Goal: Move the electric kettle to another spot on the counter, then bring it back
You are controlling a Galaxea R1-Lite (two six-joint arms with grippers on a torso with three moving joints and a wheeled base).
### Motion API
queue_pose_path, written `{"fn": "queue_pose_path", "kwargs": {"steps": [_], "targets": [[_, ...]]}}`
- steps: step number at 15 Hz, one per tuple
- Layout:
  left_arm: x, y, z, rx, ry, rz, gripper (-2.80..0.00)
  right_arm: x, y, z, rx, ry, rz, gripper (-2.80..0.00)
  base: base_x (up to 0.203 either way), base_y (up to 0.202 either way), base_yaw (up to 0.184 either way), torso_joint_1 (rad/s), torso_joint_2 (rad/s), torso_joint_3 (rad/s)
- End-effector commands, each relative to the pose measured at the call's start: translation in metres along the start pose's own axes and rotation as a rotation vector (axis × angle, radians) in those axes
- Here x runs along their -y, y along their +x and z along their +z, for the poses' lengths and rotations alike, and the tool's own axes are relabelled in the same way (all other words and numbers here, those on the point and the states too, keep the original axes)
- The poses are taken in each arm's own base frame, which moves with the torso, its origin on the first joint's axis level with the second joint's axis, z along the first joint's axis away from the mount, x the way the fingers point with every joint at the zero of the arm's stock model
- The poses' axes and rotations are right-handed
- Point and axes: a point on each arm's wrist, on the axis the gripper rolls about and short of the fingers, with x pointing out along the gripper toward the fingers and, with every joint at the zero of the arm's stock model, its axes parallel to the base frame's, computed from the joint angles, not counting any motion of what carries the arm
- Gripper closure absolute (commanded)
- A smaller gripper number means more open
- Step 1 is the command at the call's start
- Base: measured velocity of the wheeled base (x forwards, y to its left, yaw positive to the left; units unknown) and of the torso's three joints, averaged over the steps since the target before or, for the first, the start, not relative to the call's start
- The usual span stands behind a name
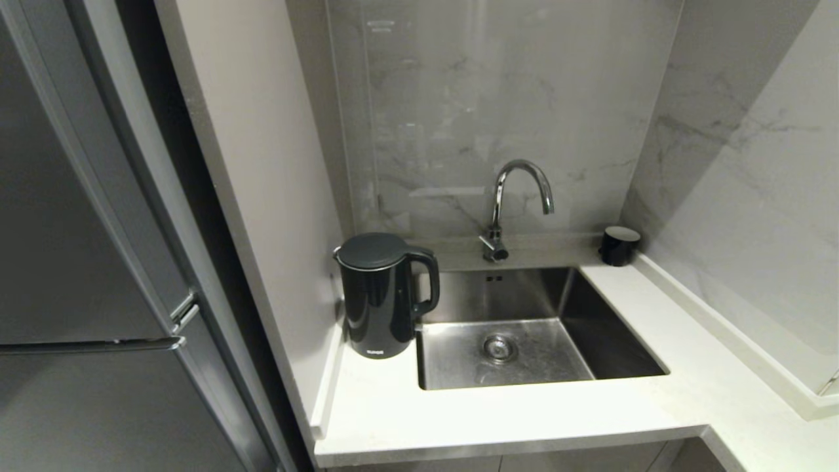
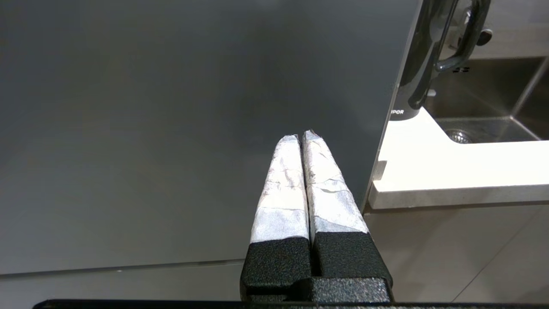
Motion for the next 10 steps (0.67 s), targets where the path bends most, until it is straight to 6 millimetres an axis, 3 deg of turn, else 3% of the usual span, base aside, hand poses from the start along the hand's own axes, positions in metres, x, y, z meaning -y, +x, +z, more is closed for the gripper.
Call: {"fn": "queue_pose_path", "kwargs": {"steps": [1, 10], "targets": [[0.0, 0.0001, 0.0, -0.001, -0.001, 0.001, 0.0, 0.0, 0.0001, 0.0, -0.002, 0.0, 0.0, 0.0, 0.0, 0.0, 0.0, -0.126, 0.3, 0.173], [0.0, 0.0001, 0.0, -0.001, -0.005, 0.002, 0.0, 0.0, 0.0001, 0.0, -0.002, 0.001, 0.0, 0.0, 0.0, 0.0, 0.0, -0.127, 0.32, 0.192]]}}
